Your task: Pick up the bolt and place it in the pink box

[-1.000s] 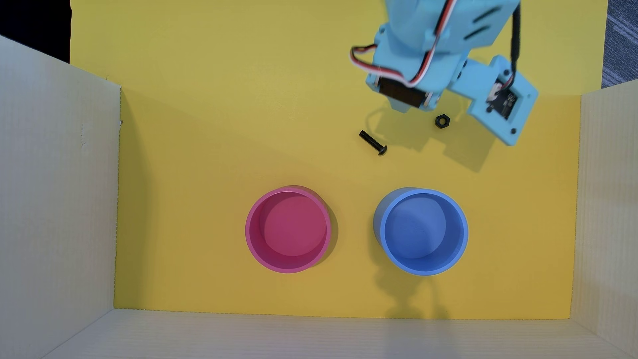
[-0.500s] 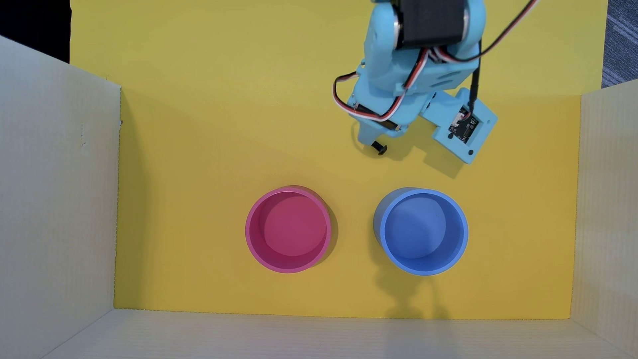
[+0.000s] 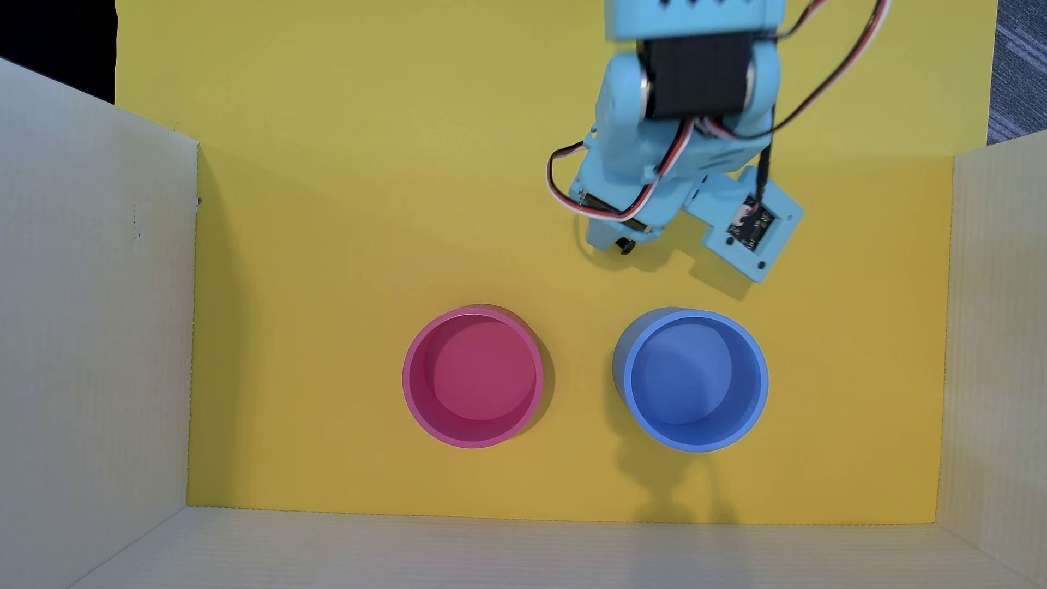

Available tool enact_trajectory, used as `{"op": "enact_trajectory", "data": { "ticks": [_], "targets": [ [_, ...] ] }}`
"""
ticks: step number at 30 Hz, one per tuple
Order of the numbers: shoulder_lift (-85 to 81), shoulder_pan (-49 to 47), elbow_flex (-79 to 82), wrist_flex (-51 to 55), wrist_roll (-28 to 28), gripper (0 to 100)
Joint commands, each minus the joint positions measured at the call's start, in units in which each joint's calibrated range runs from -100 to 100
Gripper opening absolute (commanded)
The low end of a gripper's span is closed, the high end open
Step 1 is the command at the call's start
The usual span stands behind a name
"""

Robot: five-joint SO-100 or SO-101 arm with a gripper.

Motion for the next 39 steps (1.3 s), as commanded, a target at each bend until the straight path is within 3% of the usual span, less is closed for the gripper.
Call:
{"op": "enact_trajectory", "data": {
  "ticks": [1,25,31,39],
  "targets": [
    [1.1,0.3,-2.4,-2.2,-0.2,20],
    [10.3,-0.1,-2.4,-8.7,-0.3,20],
    [12.2,0.1,-2.6,-8.8,-0.3,1],
    [11.8,0.3,-2.4,-8.8,-0.3,1]
  ]
}}
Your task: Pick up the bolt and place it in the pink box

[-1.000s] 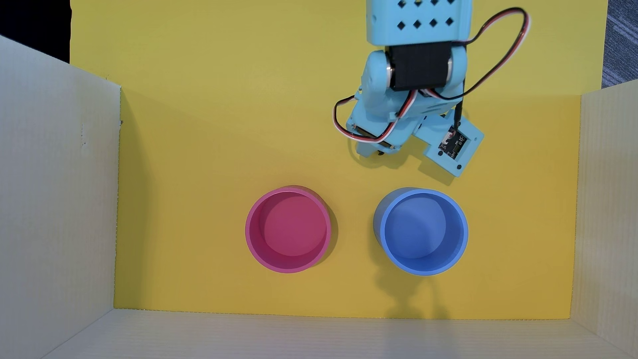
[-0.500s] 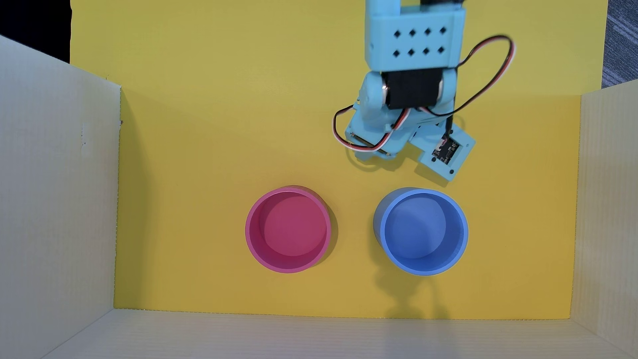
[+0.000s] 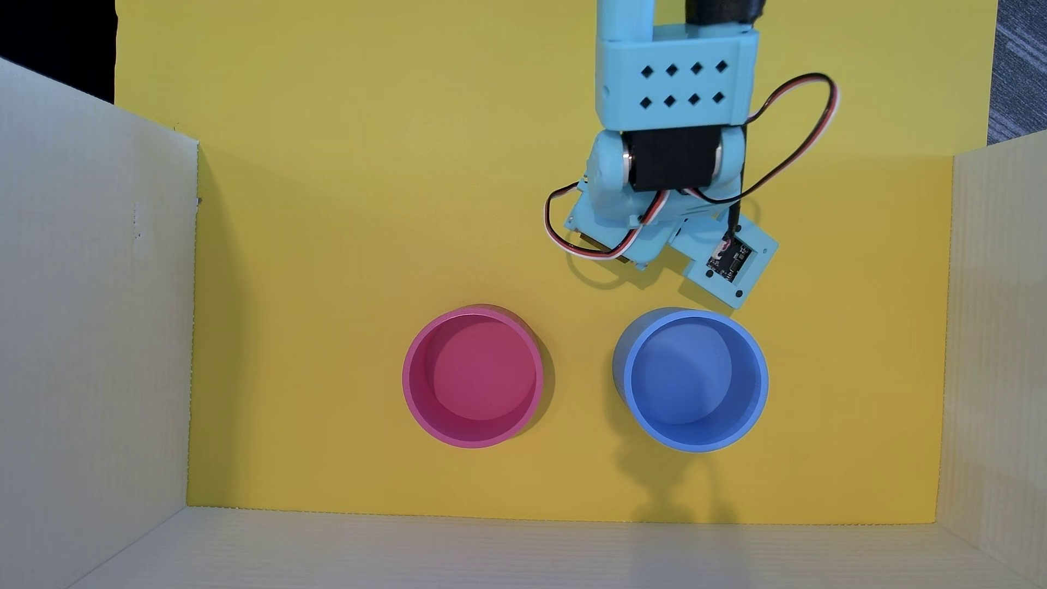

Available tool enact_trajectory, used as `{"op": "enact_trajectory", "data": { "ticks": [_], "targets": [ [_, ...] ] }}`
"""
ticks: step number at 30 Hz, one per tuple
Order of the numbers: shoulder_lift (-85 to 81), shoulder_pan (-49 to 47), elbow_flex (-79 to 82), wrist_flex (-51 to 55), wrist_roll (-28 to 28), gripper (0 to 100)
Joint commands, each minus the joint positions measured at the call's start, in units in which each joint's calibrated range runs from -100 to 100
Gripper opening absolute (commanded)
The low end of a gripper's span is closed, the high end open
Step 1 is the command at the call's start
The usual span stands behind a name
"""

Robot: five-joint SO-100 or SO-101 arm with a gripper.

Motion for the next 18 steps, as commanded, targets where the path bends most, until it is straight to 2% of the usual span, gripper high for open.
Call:
{"op": "enact_trajectory", "data": {
  "ticks": [1,5,13,18],
  "targets": [
    [-0.3,0.0,-0.1,-0.3,-0.3,1],
    [-0.3,1.8,-7.1,1.3,0.2,1],
    [-6.3,5.2,-28.1,18.3,0.3,1],
    [-8.4,7.4,-34.9,19.9,0.3,1]
  ]
}}
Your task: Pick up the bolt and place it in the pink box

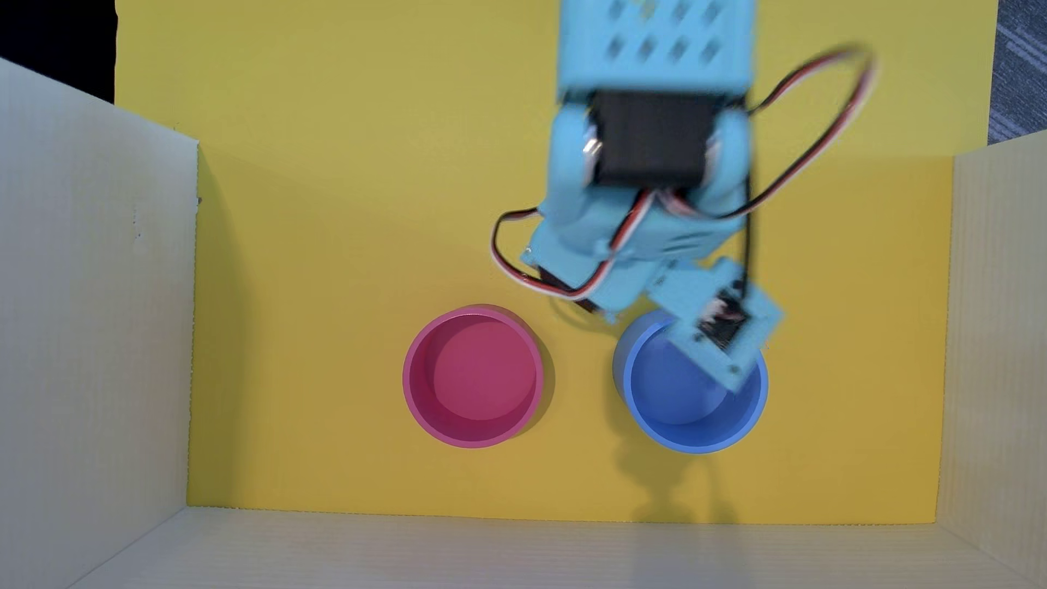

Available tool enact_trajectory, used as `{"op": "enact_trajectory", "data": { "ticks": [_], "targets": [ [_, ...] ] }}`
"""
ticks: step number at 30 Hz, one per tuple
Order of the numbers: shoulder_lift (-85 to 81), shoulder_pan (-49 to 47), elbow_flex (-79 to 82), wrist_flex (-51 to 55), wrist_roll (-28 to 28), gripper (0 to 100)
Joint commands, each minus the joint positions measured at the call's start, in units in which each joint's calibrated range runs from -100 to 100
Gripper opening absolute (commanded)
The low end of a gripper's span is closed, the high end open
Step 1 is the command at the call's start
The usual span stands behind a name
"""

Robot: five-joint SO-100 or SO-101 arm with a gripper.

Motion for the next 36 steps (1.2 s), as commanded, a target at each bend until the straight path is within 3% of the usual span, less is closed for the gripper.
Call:
{"op": "enact_trajectory", "data": {
  "ticks": [1,7,13,30,33,36],
  "targets": [
    [-3.4,2.2,-5.9,0.6,0.3,1],
    [-3.2,5.2,-6.2,-2.9,0.3,1],
    [0.3,7.7,-6.9,-9.2,4.5,1],
    [7.7,8.0,-6.9,-18.4,4.5,2],
    [7.7,8.0,-6.9,-17.8,4.5,8],
    [7.5,8.0,-6.7,-17.6,4.6,21]
  ]
}}
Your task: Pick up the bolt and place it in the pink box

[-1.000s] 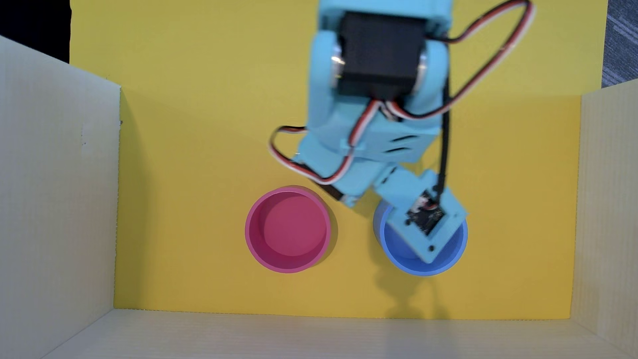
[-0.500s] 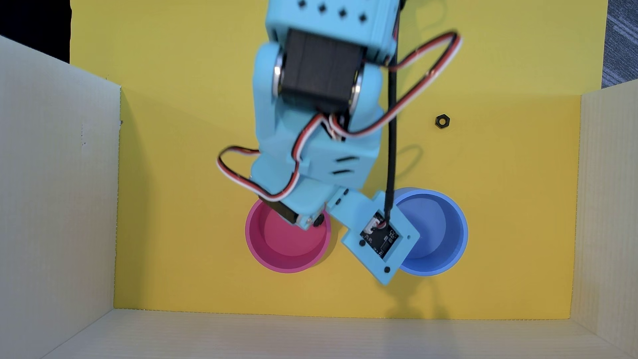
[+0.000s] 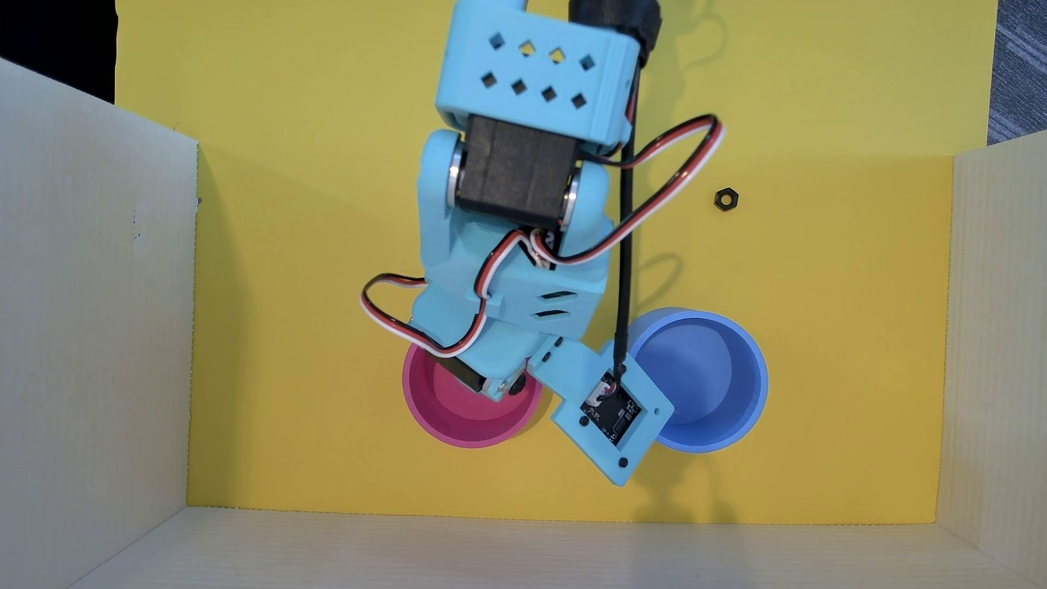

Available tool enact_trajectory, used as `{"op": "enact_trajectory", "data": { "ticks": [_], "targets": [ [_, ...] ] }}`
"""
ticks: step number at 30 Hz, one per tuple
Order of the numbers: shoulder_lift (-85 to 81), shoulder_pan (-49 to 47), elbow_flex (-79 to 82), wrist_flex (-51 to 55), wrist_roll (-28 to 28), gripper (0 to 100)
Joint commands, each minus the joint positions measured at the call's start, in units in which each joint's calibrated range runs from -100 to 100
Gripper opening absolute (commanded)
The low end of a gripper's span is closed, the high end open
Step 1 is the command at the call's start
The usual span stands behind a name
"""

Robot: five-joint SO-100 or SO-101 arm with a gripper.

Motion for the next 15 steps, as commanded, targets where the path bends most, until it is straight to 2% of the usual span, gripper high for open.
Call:
{"op": "enact_trajectory", "data": {
  "ticks": [1,3,4,7,15],
  "targets": [
    [-0.9,0.4,-2.2,-0.1,0.2,24],
    [-0.9,0.4,-1.9,1.0,0.2,24],
    [-1.0,0.4,-1.9,2.2,0.2,20],
    [-1.1,0.3,-2.4,5.0,0.0,0],
    [-11.6,-1.0,1.7,24.9,0.1,1]
  ]
}}
